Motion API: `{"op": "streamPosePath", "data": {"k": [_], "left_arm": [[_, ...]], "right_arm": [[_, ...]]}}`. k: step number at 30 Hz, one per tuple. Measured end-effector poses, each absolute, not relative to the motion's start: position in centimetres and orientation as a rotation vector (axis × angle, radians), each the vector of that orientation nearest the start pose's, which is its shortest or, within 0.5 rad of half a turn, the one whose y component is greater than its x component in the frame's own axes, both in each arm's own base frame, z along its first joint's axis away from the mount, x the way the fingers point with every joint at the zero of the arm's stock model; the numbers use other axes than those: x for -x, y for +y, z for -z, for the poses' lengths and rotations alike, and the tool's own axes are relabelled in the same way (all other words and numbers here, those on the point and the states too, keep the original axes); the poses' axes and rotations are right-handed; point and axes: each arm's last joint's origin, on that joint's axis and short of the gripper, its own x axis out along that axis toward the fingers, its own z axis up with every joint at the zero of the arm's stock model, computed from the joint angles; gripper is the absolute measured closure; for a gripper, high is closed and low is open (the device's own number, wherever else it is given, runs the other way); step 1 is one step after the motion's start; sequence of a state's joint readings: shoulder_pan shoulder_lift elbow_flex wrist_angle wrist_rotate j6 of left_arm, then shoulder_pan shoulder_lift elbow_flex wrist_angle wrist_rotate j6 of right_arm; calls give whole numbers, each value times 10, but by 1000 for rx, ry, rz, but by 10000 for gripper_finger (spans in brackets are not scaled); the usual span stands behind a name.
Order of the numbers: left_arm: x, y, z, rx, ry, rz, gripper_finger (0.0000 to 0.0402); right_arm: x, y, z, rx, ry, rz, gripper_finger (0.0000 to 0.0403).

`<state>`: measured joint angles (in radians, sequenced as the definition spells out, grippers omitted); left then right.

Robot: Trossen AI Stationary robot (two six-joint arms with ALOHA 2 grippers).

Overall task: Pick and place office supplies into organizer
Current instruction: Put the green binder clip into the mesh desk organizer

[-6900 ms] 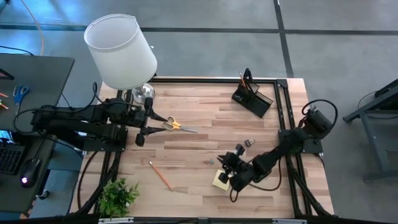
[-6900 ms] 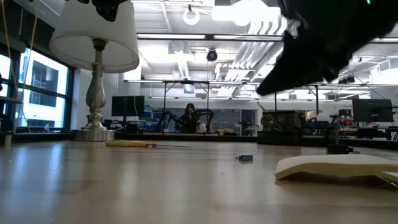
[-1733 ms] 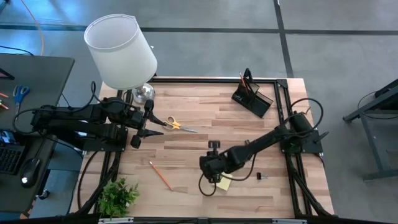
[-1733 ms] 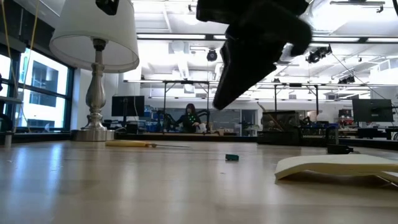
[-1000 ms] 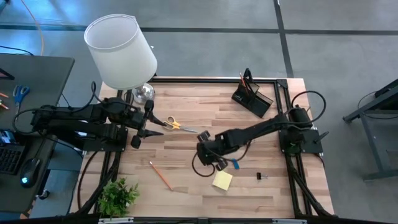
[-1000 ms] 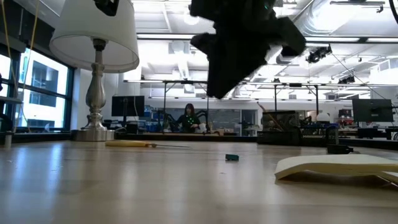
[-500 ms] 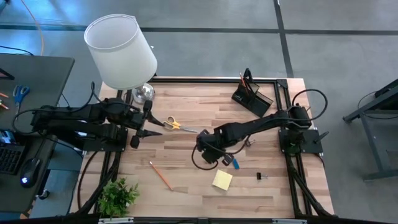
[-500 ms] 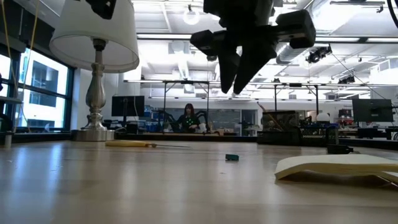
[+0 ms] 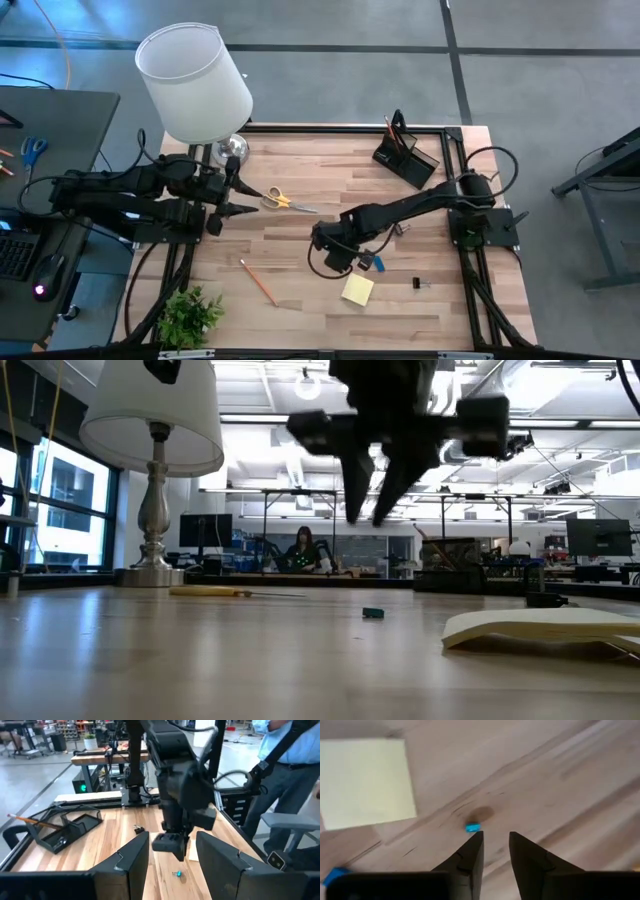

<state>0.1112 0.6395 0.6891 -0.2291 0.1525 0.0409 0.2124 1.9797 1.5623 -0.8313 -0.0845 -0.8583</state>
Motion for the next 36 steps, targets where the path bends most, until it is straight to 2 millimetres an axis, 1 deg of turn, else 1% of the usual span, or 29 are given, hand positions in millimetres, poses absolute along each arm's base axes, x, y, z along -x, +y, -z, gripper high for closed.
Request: {"op": "streamPosePath", "data": {"k": [3, 5, 10, 15, 24, 33, 36], "left_arm": [[-144, 12, -316, 6, 175, 40, 247], [-144, 12, -316, 16, 176, 29, 247], [-144, 13, -316, 32, 176, -10, 247], [-144, 14, -316, 45, 176, -28, 247], [-144, 14, -316, 37, 176, -28, 247], [-144, 14, -316, 16, 177, -26, 247], [-144, 14, -316, 14, 177, -26, 247]], "right_arm": [[-397, 88, -197, 827, 1095, -808, 299], [-398, 88, -193, 833, 1105, -820, 289], [-402, 85, -187, 862, 1084, -834, 268], [-404, 84, -182, 866, 1077, -867, 258], [-406, 84, -165, 881, 1109, -916, 268], [-408, 84, -163, 873, 1106, -905, 271], [-409, 84, -158, 869, 1116, -906, 275]]}}
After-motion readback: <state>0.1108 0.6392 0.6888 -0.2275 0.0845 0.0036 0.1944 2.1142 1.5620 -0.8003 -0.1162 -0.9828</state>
